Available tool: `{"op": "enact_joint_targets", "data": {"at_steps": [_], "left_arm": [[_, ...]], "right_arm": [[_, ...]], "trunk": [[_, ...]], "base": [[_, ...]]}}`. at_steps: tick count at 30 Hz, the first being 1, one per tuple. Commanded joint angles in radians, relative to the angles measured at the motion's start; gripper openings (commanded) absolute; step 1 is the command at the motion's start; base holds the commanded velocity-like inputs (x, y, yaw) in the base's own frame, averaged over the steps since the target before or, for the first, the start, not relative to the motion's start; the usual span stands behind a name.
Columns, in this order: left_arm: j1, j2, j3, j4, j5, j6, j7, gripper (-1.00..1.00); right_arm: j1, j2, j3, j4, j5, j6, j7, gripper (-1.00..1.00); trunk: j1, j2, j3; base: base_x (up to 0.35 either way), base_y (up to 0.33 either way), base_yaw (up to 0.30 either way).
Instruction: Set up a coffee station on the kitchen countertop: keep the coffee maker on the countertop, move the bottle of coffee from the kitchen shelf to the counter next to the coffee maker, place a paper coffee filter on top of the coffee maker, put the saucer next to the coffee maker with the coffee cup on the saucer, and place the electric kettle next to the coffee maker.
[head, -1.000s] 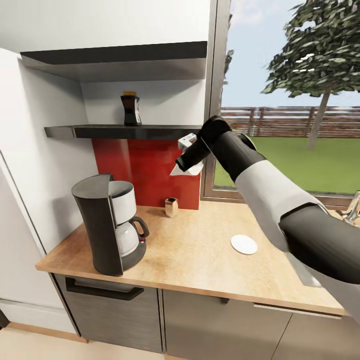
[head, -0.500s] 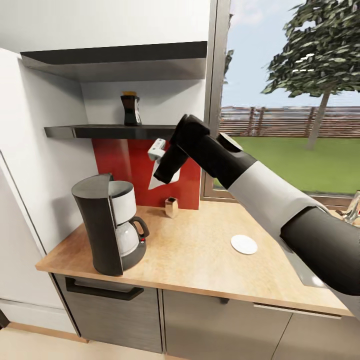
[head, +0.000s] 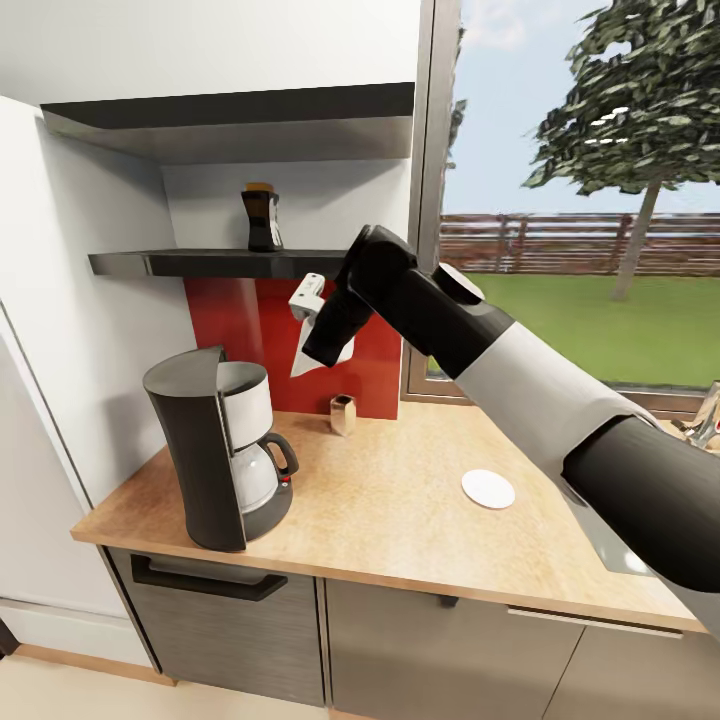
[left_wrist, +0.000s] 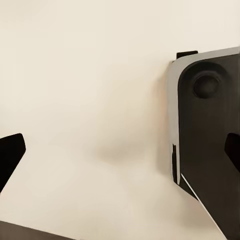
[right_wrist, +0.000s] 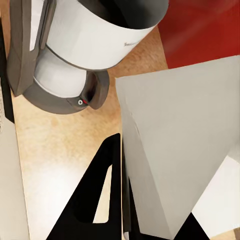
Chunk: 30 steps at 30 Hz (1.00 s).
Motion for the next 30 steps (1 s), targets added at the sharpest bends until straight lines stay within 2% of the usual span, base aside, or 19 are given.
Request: {"op": "enact_joint_targets", "data": {"at_steps": [1,13,23,30], "left_arm": [[-0.001,0.000,0.000,0.000,-0.010,-0.003,0.005,1.00],[-0.002,0.001,-0.001,0.002,-0.012,0.005,0.008,1.00],[-0.002,0.000,-0.001,0.001,-0.012,0.010,0.008,1.00],[-0.002,-0.001,-0.001,0.001,-0.012,0.010,0.011,1.00]], "right_arm": [[0.000,0.000,-0.006,-0.001,0.009,0.006,0.008,-1.00],[-0.001,0.000,-0.019,-0.004,0.010,0.007,0.011,-1.00],[-0.001,0.000,-0.022,-0.003,0.010,0.008,0.013,-1.00],[-0.001,0.000,-0.024,-0.005,0.010,0.008,0.013,-1.00]], "trunk": [[0.000,-0.001,0.000],[0.000,-0.001,0.000],[0.000,-0.001,-0.003],[0.000,-0.001,-0.006]], "base": [[0.000,0.000,0.000],[0.000,0.005,0.000],[0.047,0.209,0.030],[0.027,0.057,0.086]]}}
